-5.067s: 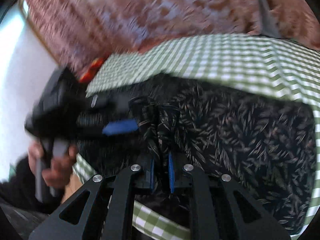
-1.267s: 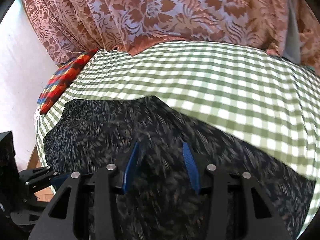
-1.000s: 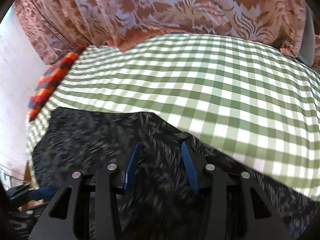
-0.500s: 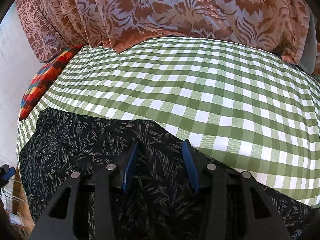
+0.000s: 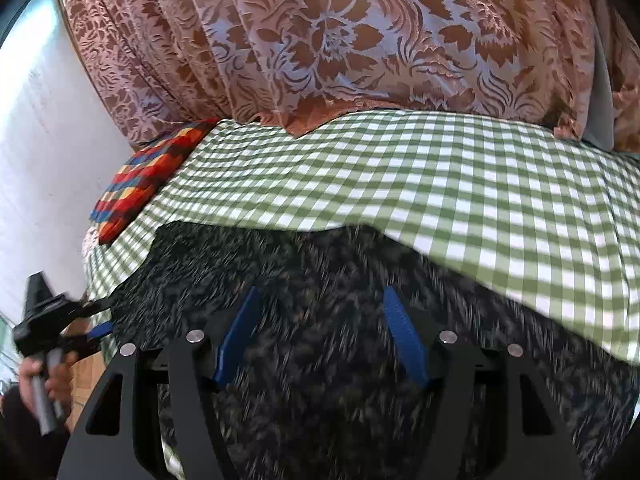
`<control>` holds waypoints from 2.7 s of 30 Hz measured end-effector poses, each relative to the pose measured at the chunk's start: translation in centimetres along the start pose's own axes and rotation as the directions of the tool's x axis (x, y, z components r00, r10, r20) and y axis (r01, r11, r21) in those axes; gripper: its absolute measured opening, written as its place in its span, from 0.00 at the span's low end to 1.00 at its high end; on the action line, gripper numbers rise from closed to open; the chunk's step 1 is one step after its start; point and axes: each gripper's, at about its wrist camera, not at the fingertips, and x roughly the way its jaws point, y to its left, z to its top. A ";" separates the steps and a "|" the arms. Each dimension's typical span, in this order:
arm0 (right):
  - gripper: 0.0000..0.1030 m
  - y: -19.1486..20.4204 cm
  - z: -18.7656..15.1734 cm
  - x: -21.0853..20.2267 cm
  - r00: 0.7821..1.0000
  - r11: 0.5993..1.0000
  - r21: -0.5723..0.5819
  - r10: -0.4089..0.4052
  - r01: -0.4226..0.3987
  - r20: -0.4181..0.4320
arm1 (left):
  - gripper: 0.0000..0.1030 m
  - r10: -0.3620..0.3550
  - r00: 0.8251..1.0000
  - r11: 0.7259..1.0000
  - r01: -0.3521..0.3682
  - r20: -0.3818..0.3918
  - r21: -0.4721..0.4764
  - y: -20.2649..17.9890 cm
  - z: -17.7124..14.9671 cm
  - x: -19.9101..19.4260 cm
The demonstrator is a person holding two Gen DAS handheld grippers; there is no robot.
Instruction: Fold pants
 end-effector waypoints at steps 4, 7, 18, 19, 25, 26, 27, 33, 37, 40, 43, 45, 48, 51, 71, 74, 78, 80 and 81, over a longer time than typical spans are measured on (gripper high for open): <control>0.64 -0.5 -1.9 -0.8 1.000 1.000 0.021 0.008 -0.007 -0.017 | 0.44 0.002 1.000 1.000 -0.002 0.021 -0.014 -0.2 0.3 0.4; 0.64 -1.2 -3.0 -0.9 0.999 0.999 0.051 -0.003 0.005 -0.039 | 0.22 0.030 0.998 0.999 -0.032 0.048 0.042 -1.4 0.2 0.4; 0.64 -2.9 -4.1 -1.4 0.994 0.981 0.174 0.092 -0.081 -0.059 | 0.17 -0.076 0.997 0.743 0.052 0.007 0.667 -14.7 -6.9 0.1; 0.64 -2.7 -4.1 -1.3 0.988 0.975 0.187 0.138 -0.123 -0.066 | 0.07 -0.080 0.997 0.703 0.071 -0.020 0.708 -15.6 -8.0 0.6; 0.74 -1.2 -3.4 -0.3 0.924 0.906 0.250 0.372 -0.342 -0.086 | 0.01 0.004 0.997 0.541 0.064 -0.078 0.838 -17.7 -12.6 4.0; 0.74 -0.8 -3.3 -0.1 0.921 0.905 0.248 0.377 -0.345 -0.096 | 0.01 0.020 0.997 0.539 0.056 -0.079 0.840 -17.6 -12.8 4.4; 0.74 -0.4 -3.2 0.2 0.925 0.913 0.235 0.365 -0.333 -0.107 | 0.01 0.035 0.996 0.537 0.050 -0.081 0.842 -17.4 -12.8 4.4; 0.75 0.9 -3.7 1.2 0.931 0.933 0.185 0.336 -0.309 -0.143 | 0.02 0.080 0.996 0.653 -0.022 -0.040 0.757 -13.5 -8.9 1.0; 0.75 0.9 -3.9 1.7 0.933 0.936 0.182 0.329 -0.301 -0.147 | 0.42 0.109 0.994 0.833 -0.085 -0.011 0.547 -7.6 -5.3 -1.6; 0.76 1.0 -3.9 2.0 0.937 0.942 0.170 0.315 -0.289 -0.152 | 0.53 0.090 0.996 0.918 -0.086 0.006 0.387 -4.4 -3.7 -2.7; 0.76 1.2 -4.0 1.9 0.940 0.947 0.158 0.304 -0.280 -0.153 | 0.61 0.055 0.998 0.969 -0.055 0.006 0.240 -2.3 -2.3 -2.3; 0.76 1.2 -4.1 1.9 0.942 0.949 0.154 0.297 -0.274 -0.153 | 0.61 0.053 0.999 0.980 -0.053 0.004 0.190 -1.7 -1.7 -1.6; 0.76 1.4 -4.1 1.9 0.946 0.954 0.140 0.284 -0.264 -0.154 | 0.61 0.049 0.998 0.988 -0.053 0.033 0.145 -1.5 -0.8 -0.5; 0.76 1.7 -4.1 1.9 0.949 0.959 0.129 0.273 -0.254 -0.157 | 0.47 0.061 0.997 0.985 -0.066 0.040 0.158 -2.1 -0.4 0.4; 0.86 3.4 -1.3 3.2 0.790 0.780 0.322 0.599 -0.537 -0.133 | 0.14 0.022 0.999 0.443 -0.055 0.050 0.895 -17.3 -14.6 1.2; 0.87 4.9 0.1 3.4 0.787 0.786 0.284 0.601 -0.549 -0.143 | 0.14 0.033 0.998 0.388 -0.068 0.060 0.919 -17.3 -15.5 1.7; 0.91 7.2 1.1 3.9 0.787 0.804 0.221 0.590 -0.552 -0.180 | 0.14 0.043 0.995 0.293 -0.096 0.087 0.951 -17.5 -17.3 2.2; 0.91 7.7 1.3 4.5 0.794 0.815 0.208 0.576 -0.540 -0.196 | 0.14 0.050 0.994 0.242 -0.104 0.094 0.965 -17.6 -18.2 2.6; 0.91 8.1 1.4 4.8 0.798 0.823 0.201 0.566 -0.531 -0.208 | 0.14 0.054 0.994 0.226 -0.107 0.098 0.968 -17.7 -18.4 2.8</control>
